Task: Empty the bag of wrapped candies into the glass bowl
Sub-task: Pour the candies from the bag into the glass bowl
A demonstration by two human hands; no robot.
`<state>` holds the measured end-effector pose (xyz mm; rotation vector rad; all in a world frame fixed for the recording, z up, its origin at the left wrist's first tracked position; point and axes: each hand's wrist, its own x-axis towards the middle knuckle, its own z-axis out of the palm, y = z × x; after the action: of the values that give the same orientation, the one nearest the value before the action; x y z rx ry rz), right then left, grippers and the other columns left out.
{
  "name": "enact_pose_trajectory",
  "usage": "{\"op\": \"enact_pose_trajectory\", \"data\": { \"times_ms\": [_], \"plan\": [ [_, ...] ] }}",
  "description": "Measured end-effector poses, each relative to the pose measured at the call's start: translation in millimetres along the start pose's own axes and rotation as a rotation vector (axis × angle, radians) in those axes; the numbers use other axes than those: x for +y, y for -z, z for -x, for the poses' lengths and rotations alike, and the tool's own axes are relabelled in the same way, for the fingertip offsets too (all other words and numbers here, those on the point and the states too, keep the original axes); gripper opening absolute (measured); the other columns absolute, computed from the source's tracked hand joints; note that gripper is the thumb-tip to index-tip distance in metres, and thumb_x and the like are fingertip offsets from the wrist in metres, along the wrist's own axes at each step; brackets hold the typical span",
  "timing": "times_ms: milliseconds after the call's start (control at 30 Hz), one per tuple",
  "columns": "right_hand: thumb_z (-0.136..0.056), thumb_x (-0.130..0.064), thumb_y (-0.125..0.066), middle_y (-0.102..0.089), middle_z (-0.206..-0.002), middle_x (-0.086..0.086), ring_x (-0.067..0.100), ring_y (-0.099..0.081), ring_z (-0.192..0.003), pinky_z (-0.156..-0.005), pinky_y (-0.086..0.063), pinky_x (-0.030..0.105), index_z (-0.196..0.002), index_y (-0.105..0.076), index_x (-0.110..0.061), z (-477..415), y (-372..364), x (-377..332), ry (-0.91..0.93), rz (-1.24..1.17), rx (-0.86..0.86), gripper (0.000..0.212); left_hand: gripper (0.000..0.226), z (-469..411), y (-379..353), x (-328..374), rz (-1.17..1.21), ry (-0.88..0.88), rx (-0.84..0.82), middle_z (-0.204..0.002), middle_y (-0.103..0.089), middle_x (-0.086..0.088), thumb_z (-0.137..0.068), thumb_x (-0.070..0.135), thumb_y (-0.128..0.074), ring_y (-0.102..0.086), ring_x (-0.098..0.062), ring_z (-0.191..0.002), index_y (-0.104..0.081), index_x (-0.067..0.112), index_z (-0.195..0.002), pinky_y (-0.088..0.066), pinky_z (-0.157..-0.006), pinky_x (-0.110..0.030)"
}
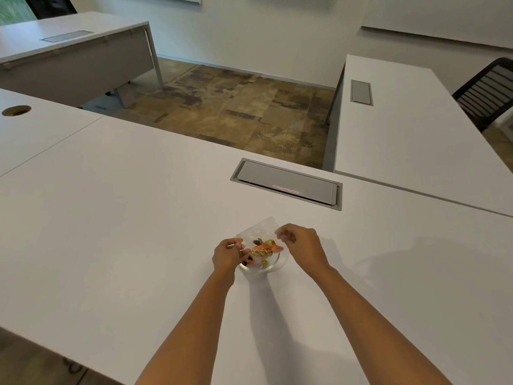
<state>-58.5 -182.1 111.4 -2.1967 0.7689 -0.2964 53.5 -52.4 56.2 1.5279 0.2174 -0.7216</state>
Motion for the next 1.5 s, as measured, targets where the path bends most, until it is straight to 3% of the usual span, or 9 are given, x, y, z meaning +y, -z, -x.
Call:
{"op": "enact_pose_trajectory", "data": {
  "times_ms": [133,233,500,767,867,967,1100,1233,1500],
  "plan": [
    [-0.092,-0.014,-0.055,-0.074,-0.103,0.005,0.020,-0.068,-0.094,-0.087,-0.055,0.033,-0.103,-0.070,-0.013,5,1,-18,0.159,0.136,0.096,0.018,0.024,-1,-2,-2,-0.007,-0.005,0.050,-0.102,-0.063,-0.021,-0.092,0.000,-0.050,-0.063,-0.030,-0.085,-0.060,-0.006,-0.112,-0.057,-0.081,-0.035],
    [-0.093,-0.016,-0.052,-0.074,-0.104,0.004,0.020,-0.067,-0.094,-0.084,-0.053,0.029,-0.105,-0.069,-0.014,11,1,-23,0.219,0.203,0.134,0.021,0.025,-1,-2,0,-0.014,-0.006,0.070,-0.106,-0.065,-0.020,-0.091,0.000,-0.051,-0.064,-0.027,-0.082,-0.062,-0.003,-0.113,-0.053,-0.094,-0.040],
    [-0.092,-0.018,-0.055,-0.075,-0.104,0.003,0.020,-0.068,-0.096,-0.087,-0.055,0.032,-0.104,-0.070,-0.014,19,6,-30,0.216,0.166,0.193,0.020,0.024,3,-3,6,-0.014,-0.029,0.084,-0.104,-0.065,-0.011,-0.087,0.008,-0.060,-0.060,-0.024,-0.088,-0.067,0.000,-0.109,-0.050,-0.099,-0.041],
    [-0.091,-0.019,-0.057,-0.075,-0.105,0.003,0.019,-0.069,-0.096,-0.087,-0.053,0.028,-0.105,-0.070,-0.015,22,8,-36,0.205,0.141,0.220,0.020,0.025,10,-6,10,0.079,-0.017,0.075,-0.094,-0.065,-0.014,-0.090,0.010,-0.056,-0.061,-0.021,-0.078,-0.063,-0.003,-0.111,-0.052,-0.095,-0.037],
    [-0.091,-0.018,-0.058,-0.075,-0.104,0.004,0.020,-0.070,-0.094,-0.085,-0.054,0.028,-0.106,-0.070,-0.014,21,9,-37,0.192,0.130,0.232,0.020,0.030,15,-8,11,0.154,0.002,0.013,-0.096,-0.063,-0.016,-0.094,0.014,-0.052,-0.061,-0.024,-0.082,-0.057,-0.005,-0.116,-0.053,-0.083,-0.035],
    [-0.091,-0.016,-0.058,-0.075,-0.102,0.005,0.020,-0.070,-0.090,-0.083,-0.055,0.027,-0.106,-0.070,-0.014,20,8,-40,0.175,0.106,0.248,0.020,0.030,23,-8,13,0.122,-0.004,-0.090,-0.098,-0.064,-0.011,-0.094,0.015,-0.050,-0.063,-0.020,-0.081,-0.053,0.008,-0.124,-0.053,-0.073,-0.028],
    [-0.092,-0.018,-0.055,-0.074,-0.107,0.005,0.021,-0.069,-0.094,-0.085,-0.050,0.024,-0.110,-0.068,-0.015,19,7,-43,0.158,0.101,0.267,0.022,0.051,26,-9,11,-0.028,-0.034,-0.171,-0.121,-0.060,-0.008,-0.086,0.010,-0.057,-0.061,-0.028,-0.107,-0.045,0.027,-0.133,-0.049,-0.099,-0.043],
    [-0.093,-0.021,-0.053,-0.074,-0.106,0.004,0.021,-0.070,-0.093,-0.085,-0.054,0.030,-0.112,-0.066,-0.017,20,7,-44,0.167,0.079,0.219,0.023,0.065,27,-13,7,-0.066,-0.041,-0.221,-0.118,-0.059,-0.005,-0.083,0.009,-0.060,-0.060,-0.025,-0.104,-0.036,0.029,-0.141,-0.049,-0.098,-0.044],
    [-0.094,-0.027,-0.052,-0.073,-0.109,0.002,0.020,-0.068,-0.097,-0.088,-0.053,0.030,-0.113,-0.065,-0.020,22,4,-46,0.125,0.090,0.274,0.024,0.040,28,-18,2,-0.087,-0.031,-0.165,-0.134,-0.053,-0.010,-0.088,0.014,-0.055,-0.050,-0.026,-0.117,-0.052,0.014,-0.127,-0.043,-0.104,-0.041]
  ]
}}
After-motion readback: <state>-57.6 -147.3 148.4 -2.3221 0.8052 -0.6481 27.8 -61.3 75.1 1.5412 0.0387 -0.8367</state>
